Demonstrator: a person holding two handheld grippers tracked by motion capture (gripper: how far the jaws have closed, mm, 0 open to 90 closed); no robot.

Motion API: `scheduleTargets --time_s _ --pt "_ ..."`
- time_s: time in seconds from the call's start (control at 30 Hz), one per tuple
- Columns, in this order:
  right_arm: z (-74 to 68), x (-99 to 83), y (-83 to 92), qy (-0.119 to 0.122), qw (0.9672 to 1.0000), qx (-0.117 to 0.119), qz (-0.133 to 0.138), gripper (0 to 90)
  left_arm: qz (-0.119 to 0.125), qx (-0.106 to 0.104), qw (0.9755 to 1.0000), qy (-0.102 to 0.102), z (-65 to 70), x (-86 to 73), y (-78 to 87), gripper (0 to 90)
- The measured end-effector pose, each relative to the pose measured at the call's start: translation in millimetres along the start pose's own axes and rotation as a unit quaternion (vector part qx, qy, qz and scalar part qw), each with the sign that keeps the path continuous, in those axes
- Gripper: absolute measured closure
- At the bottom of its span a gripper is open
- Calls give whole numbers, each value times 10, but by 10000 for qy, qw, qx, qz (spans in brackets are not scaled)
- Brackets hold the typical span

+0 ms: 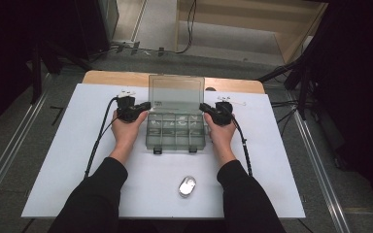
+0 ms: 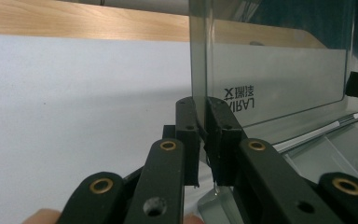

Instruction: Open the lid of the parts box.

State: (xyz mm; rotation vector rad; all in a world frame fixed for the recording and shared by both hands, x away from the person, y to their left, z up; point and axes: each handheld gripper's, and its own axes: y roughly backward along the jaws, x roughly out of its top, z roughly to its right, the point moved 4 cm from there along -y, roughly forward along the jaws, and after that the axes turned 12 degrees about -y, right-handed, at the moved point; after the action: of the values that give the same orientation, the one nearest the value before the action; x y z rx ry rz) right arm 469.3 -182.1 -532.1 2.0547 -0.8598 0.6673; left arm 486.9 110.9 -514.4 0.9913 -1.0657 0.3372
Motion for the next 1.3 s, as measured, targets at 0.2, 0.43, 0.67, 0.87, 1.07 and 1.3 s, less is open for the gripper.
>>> scheduleTargets --time_s 0.2,0.43,0.67,0.87,1.07,1.3 --pt "35 -30 -30 -113 9999 -38 -116 797 -101 -20 9999 8 -19 -40 -31 830" --pt "57 -36 -27 -200 9994 -49 -282 796 -102 -82 9998 137 -32 -50 -47 827" --pt "59 -48 -32 -215 9991 -105 -355 788 -109 -90 9998 160 -37 -61 -54 826" --pt "42 -54 -31 -87 9990 -241 -372 784 -142 -48 9998 140 -31 -64 -72 823" --pt "68 -47 -9 -107 9990 -112 -415 658 -73 -131 9998 150 -32 -54 -31 726" --pt "43 -56 151 257 9994 0 -227 495 136 -255 9996 -21 26 8 130 515"
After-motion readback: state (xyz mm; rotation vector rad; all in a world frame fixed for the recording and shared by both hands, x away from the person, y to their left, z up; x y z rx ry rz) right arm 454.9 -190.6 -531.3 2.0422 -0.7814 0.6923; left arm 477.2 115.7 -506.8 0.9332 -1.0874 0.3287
